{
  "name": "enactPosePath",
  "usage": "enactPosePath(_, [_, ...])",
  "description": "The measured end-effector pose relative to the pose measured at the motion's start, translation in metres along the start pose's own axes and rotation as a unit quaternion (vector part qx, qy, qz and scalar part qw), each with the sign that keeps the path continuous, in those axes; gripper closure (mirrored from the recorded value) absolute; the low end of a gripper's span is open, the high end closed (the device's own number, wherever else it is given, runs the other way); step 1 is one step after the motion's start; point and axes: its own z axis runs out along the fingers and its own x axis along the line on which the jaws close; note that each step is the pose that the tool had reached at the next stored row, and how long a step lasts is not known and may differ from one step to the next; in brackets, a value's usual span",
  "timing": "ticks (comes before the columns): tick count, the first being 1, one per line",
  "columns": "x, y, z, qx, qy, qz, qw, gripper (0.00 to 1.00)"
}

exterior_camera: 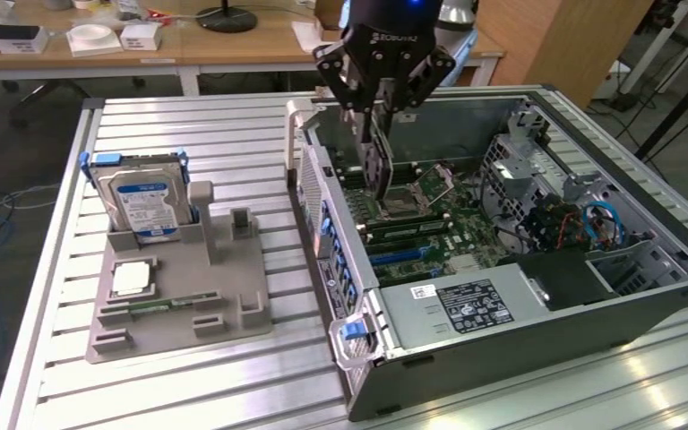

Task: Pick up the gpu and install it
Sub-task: 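Pick up the gpu and move the gpu toward the slot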

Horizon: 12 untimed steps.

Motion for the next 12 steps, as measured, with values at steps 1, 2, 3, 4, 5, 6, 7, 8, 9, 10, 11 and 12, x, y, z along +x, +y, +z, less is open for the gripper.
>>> enactPosePath(1, [-0.003, 0.0003, 0.0001, 0.0000, 0.0000, 0.000, 1.0000, 0.74])
enactPosePath(2, [-0.006, 0.0005, 0.0002, 0.0000, 0.0000, 0.000, 1.0000, 0.74])
enactPosePath(3, [-0.010, 0.0007, 0.0003, 0.0000, 0.0000, 0.000, 1.0000, 0.74])
enactPosePath(4, [-0.013, 0.0010, 0.0004, 0.0000, 0.0000, 0.000, 1.0000, 0.74])
enactPosePath(5, [-0.017, 0.0014, 0.0005, 0.0000, 0.0000, 0.000, 1.0000, 0.74])
enactPosePath(6, [-0.020, 0.0016, 0.0006, 0.0000, 0.0000, 0.000, 1.0000, 0.74])
enactPosePath(7, [-0.024, 0.0018, 0.0007, -0.0001, 0.0000, 0.000, 1.0000, 0.74])
enactPosePath(8, [-0.026, 0.0021, 0.0008, 0.0000, 0.0000, 0.000, 1.0000, 0.74])
enactPosePath(9, [-0.029, 0.0023, 0.0009, -0.0001, 0.0000, 0.000, 1.0000, 0.74])
enactPosePath(10, [-0.033, 0.0026, 0.0010, -0.0001, 0.0000, 0.000, 1.0000, 0.74])
enactPosePath(11, [-0.036, 0.0028, 0.0011, 0.0000, 0.0000, 0.000, 1.0000, 0.74])
enactPosePath(12, [-0.039, 0.0031, 0.0012, 0.0000, 0.0000, 0.000, 1.0000, 0.74])
